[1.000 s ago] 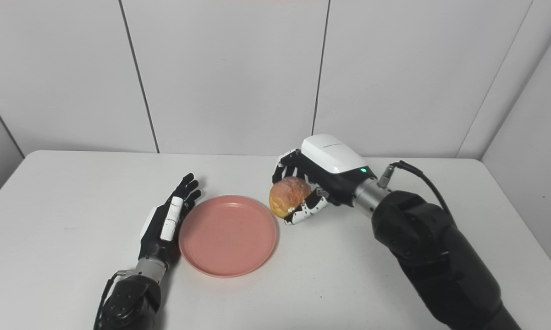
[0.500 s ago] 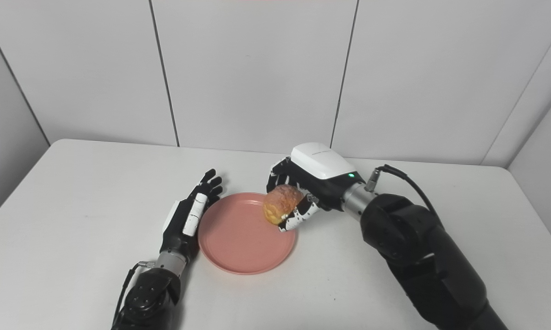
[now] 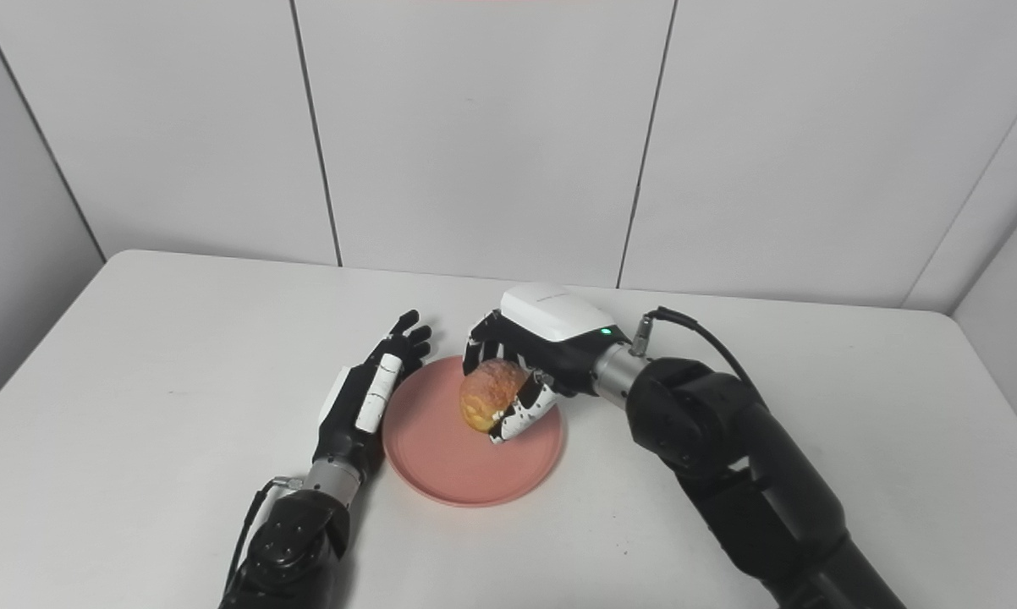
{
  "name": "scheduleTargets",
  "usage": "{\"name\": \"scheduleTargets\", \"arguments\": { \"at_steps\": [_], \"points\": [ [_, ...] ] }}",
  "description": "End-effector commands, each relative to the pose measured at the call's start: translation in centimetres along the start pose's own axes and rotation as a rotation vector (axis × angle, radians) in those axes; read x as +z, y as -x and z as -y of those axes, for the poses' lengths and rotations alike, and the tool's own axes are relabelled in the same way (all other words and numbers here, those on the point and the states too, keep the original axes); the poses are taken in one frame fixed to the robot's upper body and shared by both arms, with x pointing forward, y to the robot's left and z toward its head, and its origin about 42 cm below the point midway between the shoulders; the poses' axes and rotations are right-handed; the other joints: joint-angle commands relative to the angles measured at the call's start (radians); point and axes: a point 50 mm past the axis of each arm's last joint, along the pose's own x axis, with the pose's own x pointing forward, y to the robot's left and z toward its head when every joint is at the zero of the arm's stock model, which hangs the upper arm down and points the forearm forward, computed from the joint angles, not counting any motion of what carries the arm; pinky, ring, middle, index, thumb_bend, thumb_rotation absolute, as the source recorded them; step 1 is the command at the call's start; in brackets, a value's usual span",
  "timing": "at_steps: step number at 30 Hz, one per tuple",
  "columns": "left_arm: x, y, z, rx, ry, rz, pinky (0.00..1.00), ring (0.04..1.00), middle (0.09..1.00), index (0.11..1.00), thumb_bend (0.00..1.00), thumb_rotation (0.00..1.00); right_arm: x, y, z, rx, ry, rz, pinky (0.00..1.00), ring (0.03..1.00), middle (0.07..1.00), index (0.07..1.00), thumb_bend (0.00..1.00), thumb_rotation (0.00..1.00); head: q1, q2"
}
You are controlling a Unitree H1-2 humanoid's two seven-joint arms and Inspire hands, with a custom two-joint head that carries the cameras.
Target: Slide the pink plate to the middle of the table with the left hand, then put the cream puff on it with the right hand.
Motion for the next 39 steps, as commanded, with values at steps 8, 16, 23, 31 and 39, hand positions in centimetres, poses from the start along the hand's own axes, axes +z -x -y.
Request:
{"name": "scheduleTargets", "arguments": {
  "at_steps": [8, 16, 23, 31, 39],
  "points": [
    [-0.5, 0.0, 1.4, -0.052, -0.002, -0.045, 0.88, 0.919, 0.932, 0.940, 0.82, 0.92, 0.4, -2.7, 1.7, -0.035, 0.022, 0.148, 0.36, 0.430, 0.516, 0.492, 0.52, 0.00, 0.003, 0.011],
    [-0.3, 0.0, 1.4, -0.051, -0.006, -0.046, 0.89, 0.919, 0.934, 0.944, 0.81, 0.92, -0.3, -3.6, 0.7, -0.020, 0.023, 0.145, 0.40, 0.445, 0.526, 0.475, 0.52, 0.00, 0.000, 0.015],
    [-0.3, 0.1, 1.5, -0.058, 0.005, -0.040, 0.88, 0.915, 0.955, 0.963, 0.79, 0.92, -0.3, -4.0, -0.2, -0.029, 0.006, 0.177, 0.38, 0.433, 0.513, 0.492, 0.52, 0.00, -0.008, 0.020],
    [-0.2, 0.1, 1.4, -0.058, -0.005, -0.034, 0.85, 0.928, 0.963, 0.953, 0.79, 0.93, -0.5, -4.4, -1.4, -0.032, 0.025, 0.188, 0.37, 0.425, 0.494, 0.502, 0.52, 0.00, -0.011, 0.024],
    [-0.1, 0.2, 1.4, -0.061, -0.007, -0.040, 0.88, 0.947, 0.970, 0.934, 0.78, 0.92, -0.3, -4.5, -1.6, 0.008, 0.091, 0.168, 0.37, 0.431, 0.507, 0.497, 0.52, 0.00, -0.013, 0.028]
  ]
}}
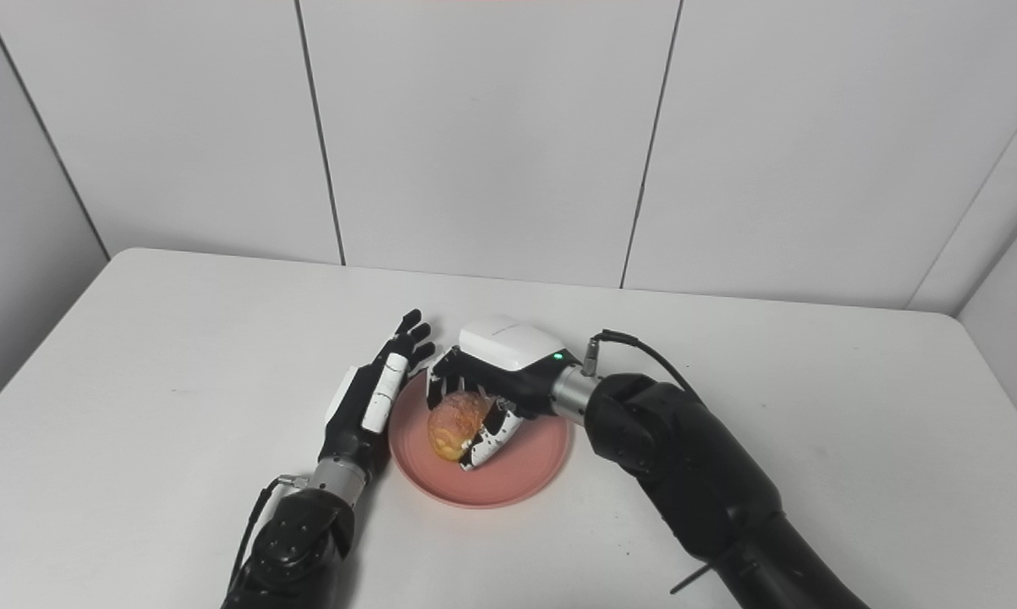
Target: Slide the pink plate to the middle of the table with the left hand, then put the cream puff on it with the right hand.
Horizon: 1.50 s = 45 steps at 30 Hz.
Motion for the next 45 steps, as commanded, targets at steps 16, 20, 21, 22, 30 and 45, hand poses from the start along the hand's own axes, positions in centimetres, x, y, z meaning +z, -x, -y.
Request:
{"name": "scheduleTargets", "arguments": {
  "at_steps": [16, 20, 21, 22, 30, 45],
  "points": [
    [-0.2, 0.2, 0.7, -0.053, -0.025, -0.027, 0.84, 0.914, 0.933, 0.934, 0.80, 0.95, 0.5, 0.4, 3.2, -0.017, 0.137, -0.011, 0.68, 0.748, 0.763, 0.727, 1.00, 0.18, -0.009, 0.004],
    [-0.2, 0.2, 0.7, -0.052, -0.031, -0.033, 0.86, 0.915, 0.932, 0.936, 0.81, 0.95, 0.2, 0.8, 3.4, -0.015, 0.121, -0.019, 0.71, 0.769, 0.774, 0.726, 1.00, 0.18, -0.011, 0.005],
    [-0.2, 0.3, 0.7, -0.052, -0.033, -0.032, 0.85, 0.915, 0.932, 0.933, 0.80, 0.96, 0.2, 0.9, 3.5, -0.014, 0.119, -0.022, 0.71, 0.771, 0.774, 0.723, 1.00, 0.18, -0.012, 0.006],
    [-0.2, 0.3, 0.7, -0.051, -0.034, -0.031, 0.84, 0.914, 0.930, 0.932, 0.79, 0.96, 0.1, 1.0, 3.6, -0.015, 0.117, -0.024, 0.71, 0.771, 0.773, 0.720, 1.00, 0.18, -0.013, 0.005],
    [-0.3, 0.2, 0.7, -0.044, -0.004, -0.034, 0.88, 0.914, 0.885, 0.921, 0.79, 0.94, -0.1, 3.3, 4.6, -0.056, 0.087, -0.034, 0.69, 0.759, 0.763, 0.686, 1.00, 0.22, -0.013, 0.003],
    [-0.2, 0.5, 0.5, 0.038, 0.043, -0.003, 0.93, 0.941, 0.931, 0.891, 0.81, 0.88, -1.5, 8.9, 3.6, -0.441, -0.266, -0.065, 0.66, 0.736, 0.744, 0.700, 0.94, 0.46, -0.027, 0.006]
  ]
}}
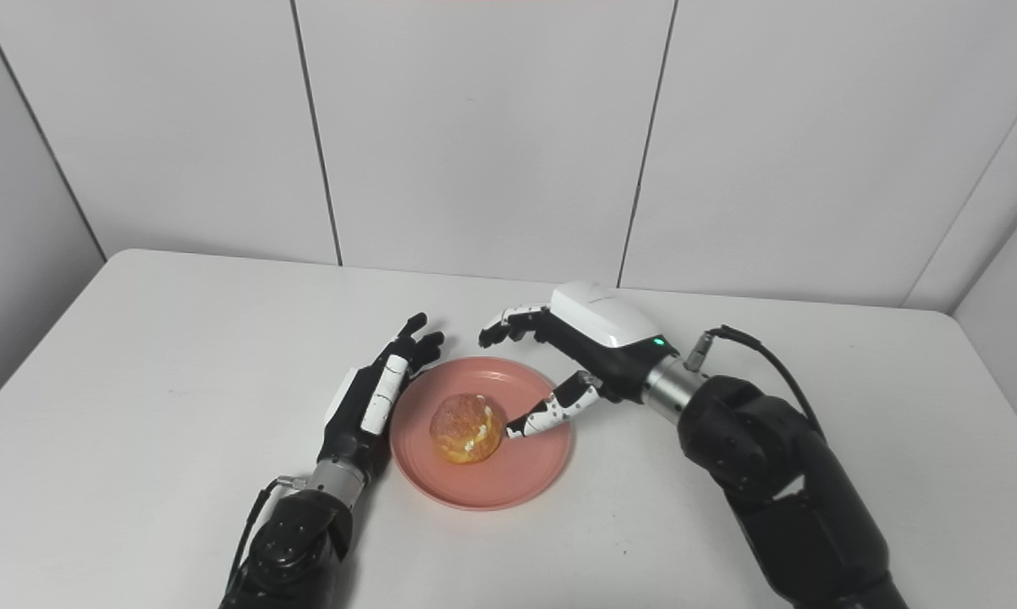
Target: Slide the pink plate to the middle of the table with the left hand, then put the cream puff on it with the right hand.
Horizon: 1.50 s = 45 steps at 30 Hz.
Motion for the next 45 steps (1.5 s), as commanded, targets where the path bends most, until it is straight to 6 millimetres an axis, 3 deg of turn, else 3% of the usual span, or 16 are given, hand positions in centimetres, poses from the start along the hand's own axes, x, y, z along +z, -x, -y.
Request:
{"name": "scheduleTargets", "arguments": {
  "at_steps": [1, 4, 6, 11, 14, 22, 25, 45],
  "points": [
    [-0.2, 0.3, 0.5, 0.026, 0.023, 0.007, 0.95, 0.945, 0.940, 0.893, 0.81, 0.87, 0.0, -0.1, 0.2, -0.146, -0.130, -0.013, 0.67, 0.740, 0.755, 0.711, 0.91, 0.52, -0.001, 0.003],
    [-0.2, 0.4, 0.2, 0.041, 0.005, 0.032, 0.97, 0.953, 0.964, 0.907, 0.81, 0.89, -0.8, 0.2, -1.4, -0.257, -0.314, -0.066, 0.66, 0.751, 0.781, 0.747, 0.83, 0.66, -0.003, 0.008],
    [-0.3, 0.4, 0.1, 0.047, -0.007, 0.053, 0.99, 0.985, 0.996, 0.942, 0.82, 0.92, -1.7, 0.4, -2.7, -0.360, -0.484, -0.113, 0.67, 0.763, 0.776, 0.767, 0.87, 0.80, -0.004, 0.008],
    [-0.6, 0.4, 0.1, 0.094, -0.036, 0.091, 1.00, 1.000, 1.000, 0.959, 0.86, 0.92, -3.2, 0.4, -6.8, -0.618, -0.883, -0.223, 0.68, 0.764, 0.790, 0.798, 0.84, 0.91, -0.019, 0.015],
    [-0.7, 0.4, -0.1, 0.112, -0.044, 0.100, 1.00, 1.000, 1.000, 0.986, 0.88, 0.93, -3.3, 0.5, -8.7, -0.707, -0.980, -0.273, 0.73, 0.805, 0.828, 0.837, 0.87, 0.98, -0.029, 0.018],
    [-0.7, 0.2, -0.9, 0.128, -0.087, 0.119, 1.00, 1.000, 1.000, 1.000, 0.81, 0.95, -2.8, 1.0, -12.4, -0.798, -1.020, -0.327, 0.85, 0.868, 0.900, 0.899, 0.85, 1.00, -0.063, 0.022],
    [-0.7, 0.2, -1.2, 0.119, -0.106, 0.117, 1.00, 1.000, 1.000, 1.000, 0.82, 0.97, -2.6, 1.1, -13.3, -0.805, -1.026, -0.341, 0.86, 0.888, 0.911, 0.916, 0.85, 1.00, -0.064, 0.023],
    [-1.0, 0.5, -1.6, 0.190, -0.148, 0.132, 1.00, 1.000, 1.000, 1.000, 0.83, 1.00, -3.3, 3.5, -16.3, -0.735, -0.985, -0.407, 0.93, 0.939, 0.933, 0.925, 0.80, 1.00, -0.066, 0.039]
  ]
}}
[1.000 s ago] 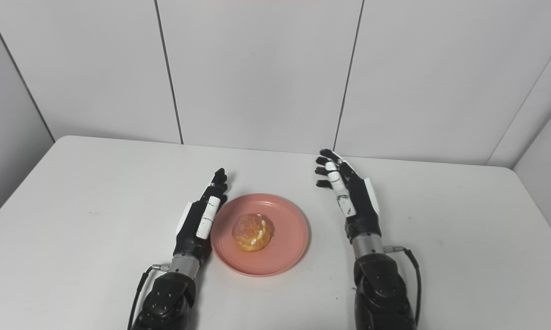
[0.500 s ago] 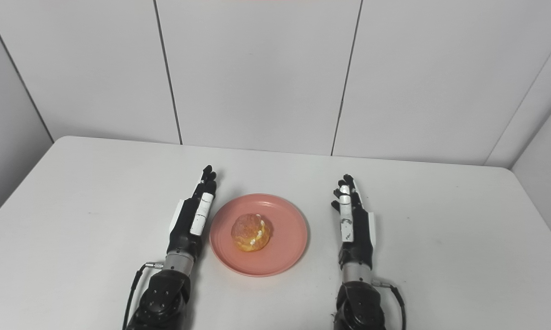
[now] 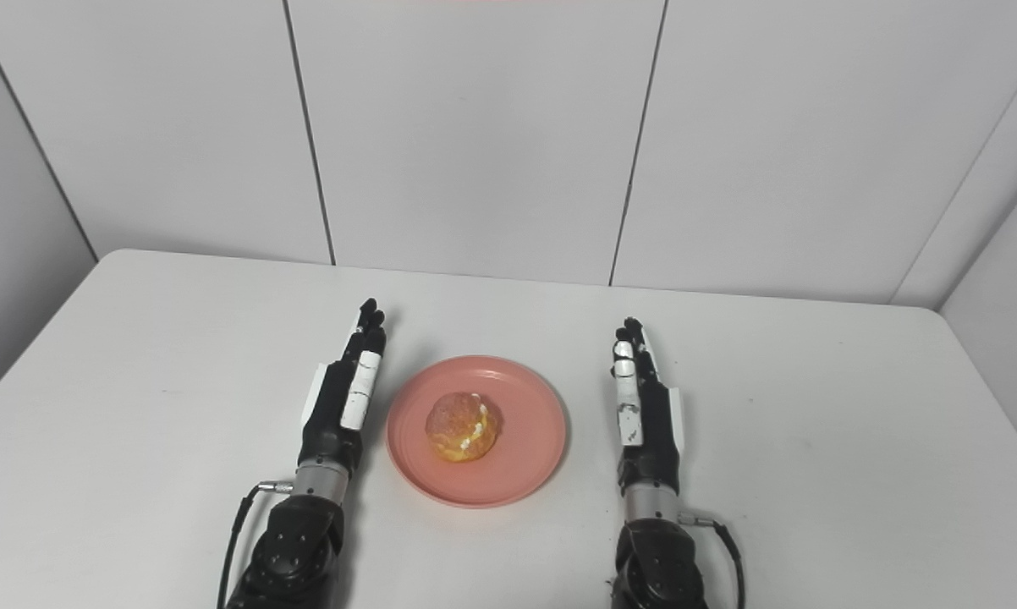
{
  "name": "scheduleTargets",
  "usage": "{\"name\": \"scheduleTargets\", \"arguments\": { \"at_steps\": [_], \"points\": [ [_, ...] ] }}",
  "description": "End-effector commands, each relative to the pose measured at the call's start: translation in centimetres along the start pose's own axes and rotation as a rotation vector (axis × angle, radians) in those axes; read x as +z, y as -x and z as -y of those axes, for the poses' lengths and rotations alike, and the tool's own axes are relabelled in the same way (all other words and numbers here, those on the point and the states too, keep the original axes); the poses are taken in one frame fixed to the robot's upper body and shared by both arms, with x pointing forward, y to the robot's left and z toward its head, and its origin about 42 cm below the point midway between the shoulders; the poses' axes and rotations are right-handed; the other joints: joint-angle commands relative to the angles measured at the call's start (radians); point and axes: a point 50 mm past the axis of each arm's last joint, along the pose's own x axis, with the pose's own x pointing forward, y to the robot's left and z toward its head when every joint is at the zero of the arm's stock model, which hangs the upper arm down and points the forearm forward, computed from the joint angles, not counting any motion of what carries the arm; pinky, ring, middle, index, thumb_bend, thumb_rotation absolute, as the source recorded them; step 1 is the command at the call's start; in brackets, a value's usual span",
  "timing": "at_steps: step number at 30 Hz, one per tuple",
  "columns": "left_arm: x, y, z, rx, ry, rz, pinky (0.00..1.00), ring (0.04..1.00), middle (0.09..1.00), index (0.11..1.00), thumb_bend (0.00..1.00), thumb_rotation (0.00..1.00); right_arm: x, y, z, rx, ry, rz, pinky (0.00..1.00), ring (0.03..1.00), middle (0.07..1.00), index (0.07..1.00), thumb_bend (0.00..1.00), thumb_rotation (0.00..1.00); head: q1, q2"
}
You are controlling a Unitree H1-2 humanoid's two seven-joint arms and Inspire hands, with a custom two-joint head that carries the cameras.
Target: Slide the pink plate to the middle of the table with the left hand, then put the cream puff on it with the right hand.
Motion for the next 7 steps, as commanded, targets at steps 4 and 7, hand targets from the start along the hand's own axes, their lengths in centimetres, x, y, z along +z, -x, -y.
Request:
{"name": "scheduleTargets", "arguments": {
  "at_steps": [4, 7],
  "points": [
    [-0.35, 0.47, 0.01, 0.038, -0.038, 0.016, 1.00, 1.000, 1.000, 1.000, 0.82, 1.00, -1.28, 1.55, 0.88, 0.001, 0.003, -0.022, 0.93, 0.941, 0.937, 0.926, 0.81, 1.00, 0.001, 0.000],
    [-0.45, 0.48, 0.07, 0.047, -0.035, 0.012, 1.00, 1.000, 1.000, 1.000, 0.83, 1.00, -1.16, 1.48, 0.84, 0.007, -0.015, -0.039, 0.94, 0.942, 0.942, 0.931, 0.84, 1.00, 0.001, 0.001]
  ]
}}
